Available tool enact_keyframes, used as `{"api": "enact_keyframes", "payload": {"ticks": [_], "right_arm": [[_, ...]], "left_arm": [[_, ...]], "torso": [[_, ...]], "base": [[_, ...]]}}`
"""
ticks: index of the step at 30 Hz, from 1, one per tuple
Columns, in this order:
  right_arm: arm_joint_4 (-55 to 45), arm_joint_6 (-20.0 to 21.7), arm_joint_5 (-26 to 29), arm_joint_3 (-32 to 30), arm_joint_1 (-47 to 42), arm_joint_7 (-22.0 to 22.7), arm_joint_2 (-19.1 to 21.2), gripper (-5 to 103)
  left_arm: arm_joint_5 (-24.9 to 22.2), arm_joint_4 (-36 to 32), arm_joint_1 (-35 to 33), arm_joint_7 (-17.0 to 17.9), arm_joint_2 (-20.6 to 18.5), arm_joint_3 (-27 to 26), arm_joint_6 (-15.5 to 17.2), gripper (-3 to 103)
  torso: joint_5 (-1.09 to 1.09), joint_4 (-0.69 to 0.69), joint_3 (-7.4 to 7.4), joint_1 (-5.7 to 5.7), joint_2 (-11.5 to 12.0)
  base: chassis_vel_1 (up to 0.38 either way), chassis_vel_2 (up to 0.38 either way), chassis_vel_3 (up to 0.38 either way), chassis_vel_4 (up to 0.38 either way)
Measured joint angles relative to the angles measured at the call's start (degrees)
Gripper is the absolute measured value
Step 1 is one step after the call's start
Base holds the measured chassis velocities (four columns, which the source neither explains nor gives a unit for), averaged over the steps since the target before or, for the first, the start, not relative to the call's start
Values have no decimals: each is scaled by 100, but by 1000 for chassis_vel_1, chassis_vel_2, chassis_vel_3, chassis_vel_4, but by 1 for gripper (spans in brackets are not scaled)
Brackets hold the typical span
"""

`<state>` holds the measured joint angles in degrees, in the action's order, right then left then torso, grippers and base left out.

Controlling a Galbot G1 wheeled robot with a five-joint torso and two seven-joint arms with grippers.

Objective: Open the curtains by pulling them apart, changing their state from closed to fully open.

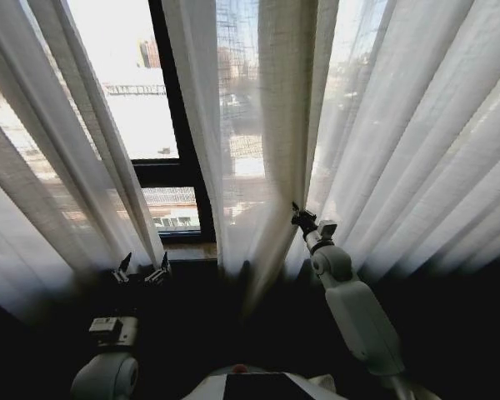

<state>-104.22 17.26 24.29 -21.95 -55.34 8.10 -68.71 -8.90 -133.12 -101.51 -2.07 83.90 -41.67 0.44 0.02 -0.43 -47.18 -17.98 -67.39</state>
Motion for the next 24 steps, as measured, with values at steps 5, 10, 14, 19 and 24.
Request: {"api": "enact_keyframes", "payload": {"ticks": [5, 10, 14, 19, 24], "right_arm": [[-24, -3, 2, -57, -35, -2, 8, 0], [-31, -7, 4, -106, -63, -4, 19, 0], [-34, -11, 7, -122, -66, -9, 22, 0], [-34, -14, 7, -126, -66, -10, 22, 0], [-29, -16, 7, -126, -71, -11, 17, 0]], "left_arm": [[0, 7, 6, 0, -2, 17, -2, 100], [0, 14, 4, -1, -3, 20, -5, 100], [0, 13, 4, -1, -5, 16, -7, 100], [0, 14, 4, -2, -5, 14, -7, 100], [0, 26, 4, -3, 0, 15, -8, 100]], "torso": [[0, 0, 0, -2, 1], [-3, 0, 0, -1, 0], [1, -1, 0, 0, 0], [-1, -1, 0, -1, 1], [0, 0, 0, -1, 1]], "base": [[-358, -346, 371, 335], [-369, -348, 369, 363], [-342, -351, 345, 358], [-356, -364, 322, 367], [-351, -341, 353, 362]]}}
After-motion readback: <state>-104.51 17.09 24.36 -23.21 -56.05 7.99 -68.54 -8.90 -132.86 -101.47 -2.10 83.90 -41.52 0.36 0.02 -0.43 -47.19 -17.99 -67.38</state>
